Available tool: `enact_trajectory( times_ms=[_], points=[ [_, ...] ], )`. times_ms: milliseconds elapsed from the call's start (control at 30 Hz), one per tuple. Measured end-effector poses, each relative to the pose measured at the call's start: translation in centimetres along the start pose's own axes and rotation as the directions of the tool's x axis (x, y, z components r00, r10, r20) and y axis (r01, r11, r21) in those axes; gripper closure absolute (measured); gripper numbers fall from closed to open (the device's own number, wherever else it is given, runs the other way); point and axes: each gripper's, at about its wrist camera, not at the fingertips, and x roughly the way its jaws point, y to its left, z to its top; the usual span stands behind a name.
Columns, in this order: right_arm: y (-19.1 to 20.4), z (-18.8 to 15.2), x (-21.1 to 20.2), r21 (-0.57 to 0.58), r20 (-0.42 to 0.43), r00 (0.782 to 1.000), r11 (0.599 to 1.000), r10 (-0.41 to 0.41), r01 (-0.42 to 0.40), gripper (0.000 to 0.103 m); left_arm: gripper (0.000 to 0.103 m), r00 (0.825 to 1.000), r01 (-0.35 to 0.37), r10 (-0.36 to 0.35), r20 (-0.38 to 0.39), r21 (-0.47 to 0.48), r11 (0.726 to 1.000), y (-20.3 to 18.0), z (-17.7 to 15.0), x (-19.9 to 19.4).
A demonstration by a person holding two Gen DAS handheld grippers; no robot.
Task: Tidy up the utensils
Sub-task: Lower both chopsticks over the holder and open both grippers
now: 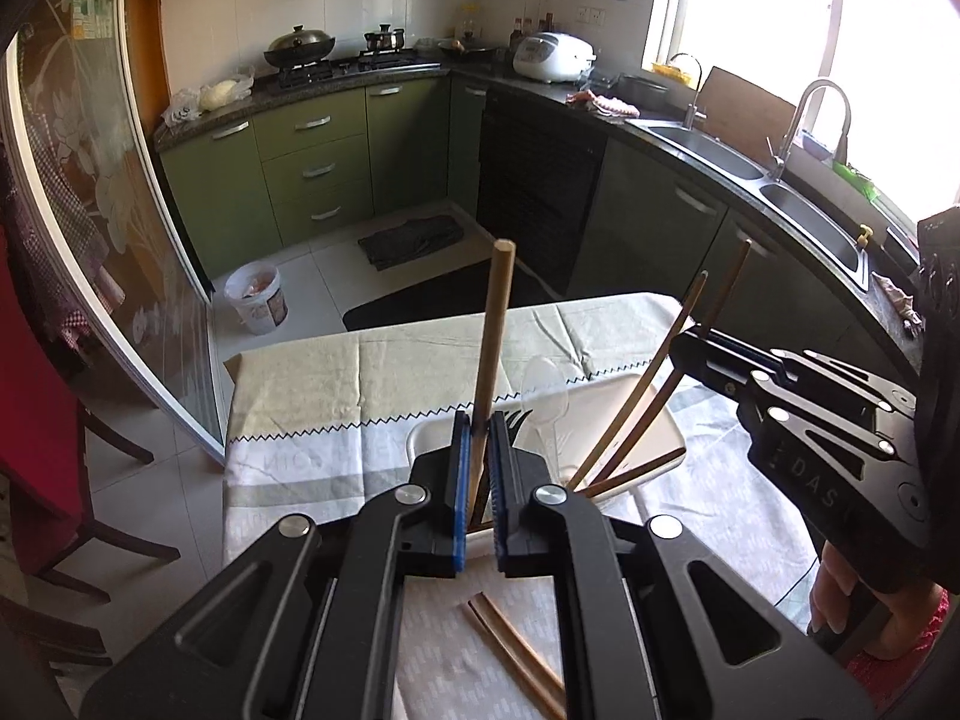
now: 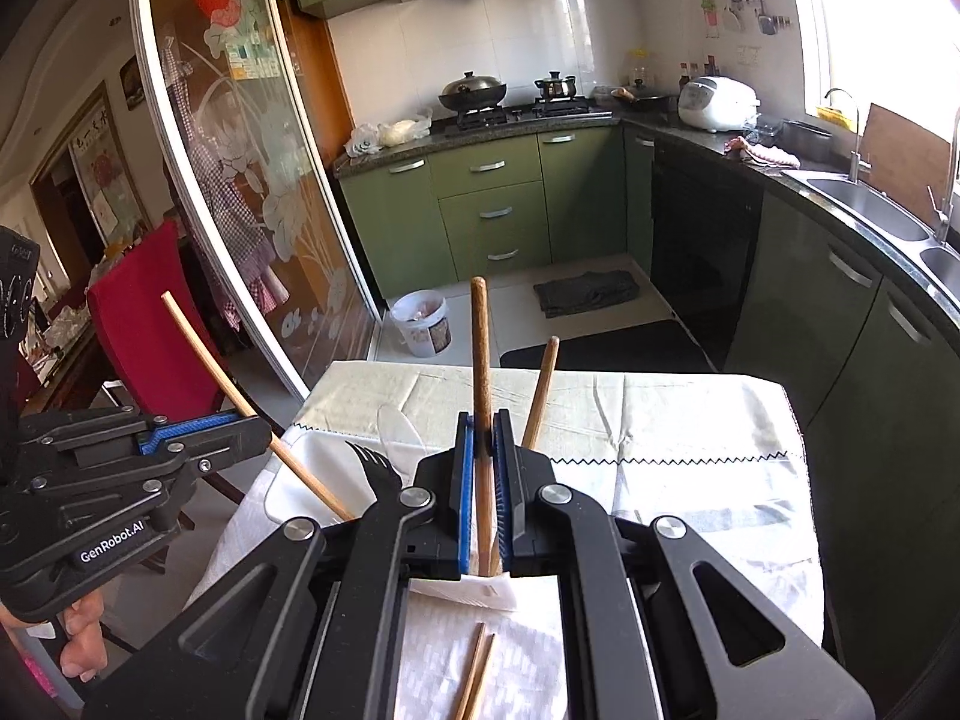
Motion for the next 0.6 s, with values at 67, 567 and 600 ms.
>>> enact_trajectory(
  times_ms=[67,567,600],
  points=[
    [0.1,-0.3,0.4,0.0,-0.012,1.0,1.0,-0.004,0.004,0.096,0.096,1.0,0.006,-0.006,-0.019,0.002,1.0,0.2,-0.4,0.5],
    [1.6,0.2,-3.7,-0.028,0.04,0.999,0.999,-0.014,0.016,0.086,0.087,1.0,0.021,-0.021,-0.015,-0.002,1.0,-0.3,-0.5,-2.0],
    [1.6,0.0,-4.4,-0.024,0.052,0.999,1.0,0.002,0.0,0.084,0.087,1.0,0.028,-0.028,-0.013,-0.005,1.0,-0.3,-0.6,-2.4]
  ],
)
